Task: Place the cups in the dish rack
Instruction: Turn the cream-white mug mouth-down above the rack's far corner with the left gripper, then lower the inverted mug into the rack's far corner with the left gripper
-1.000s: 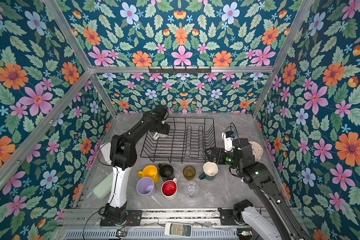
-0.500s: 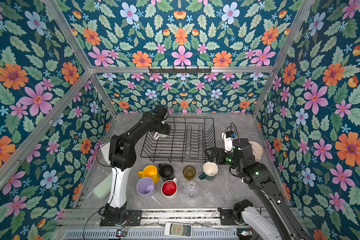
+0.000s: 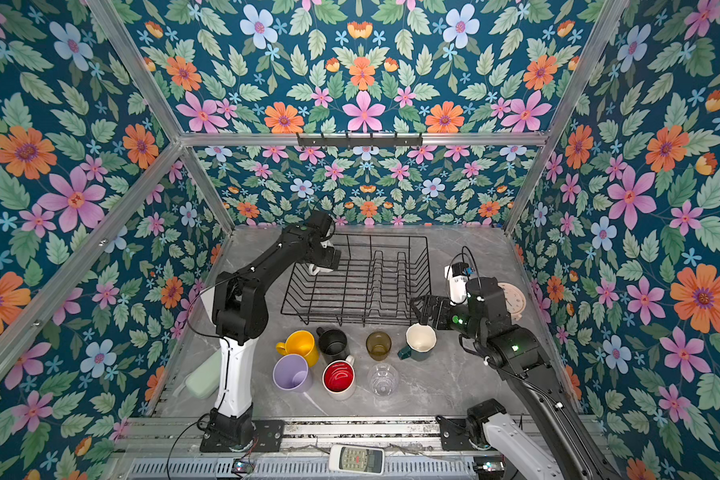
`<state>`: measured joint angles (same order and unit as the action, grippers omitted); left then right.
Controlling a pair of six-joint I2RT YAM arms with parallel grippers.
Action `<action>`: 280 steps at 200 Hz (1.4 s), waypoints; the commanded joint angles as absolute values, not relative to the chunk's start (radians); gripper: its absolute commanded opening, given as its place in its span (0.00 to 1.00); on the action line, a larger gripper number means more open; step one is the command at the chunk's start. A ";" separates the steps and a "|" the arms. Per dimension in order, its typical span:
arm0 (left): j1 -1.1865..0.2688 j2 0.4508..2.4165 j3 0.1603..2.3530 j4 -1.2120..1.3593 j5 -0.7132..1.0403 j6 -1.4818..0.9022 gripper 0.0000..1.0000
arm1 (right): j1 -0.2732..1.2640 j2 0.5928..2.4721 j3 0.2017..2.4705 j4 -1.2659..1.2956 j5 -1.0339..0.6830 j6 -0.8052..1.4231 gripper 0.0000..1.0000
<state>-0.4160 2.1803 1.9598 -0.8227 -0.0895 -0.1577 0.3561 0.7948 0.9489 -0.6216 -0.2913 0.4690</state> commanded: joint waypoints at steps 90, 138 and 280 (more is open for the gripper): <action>-0.415 2.130 1.942 -0.663 -0.158 -0.185 1.00 | 0.356 0.791 0.967 -0.639 -0.275 0.465 0.98; -0.414 2.186 1.989 -0.622 -0.164 -0.217 1.00 | 0.356 0.792 0.974 -0.647 -0.269 0.461 0.98; -0.414 2.219 1.974 -0.557 -0.158 -0.251 0.88 | 0.356 0.792 0.976 -0.658 -0.258 0.454 0.98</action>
<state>-0.4164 2.2238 1.9789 -0.5716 -0.1566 -0.2550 0.3561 0.7948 0.9749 -0.6537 -0.2596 0.4656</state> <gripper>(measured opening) 0.904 0.978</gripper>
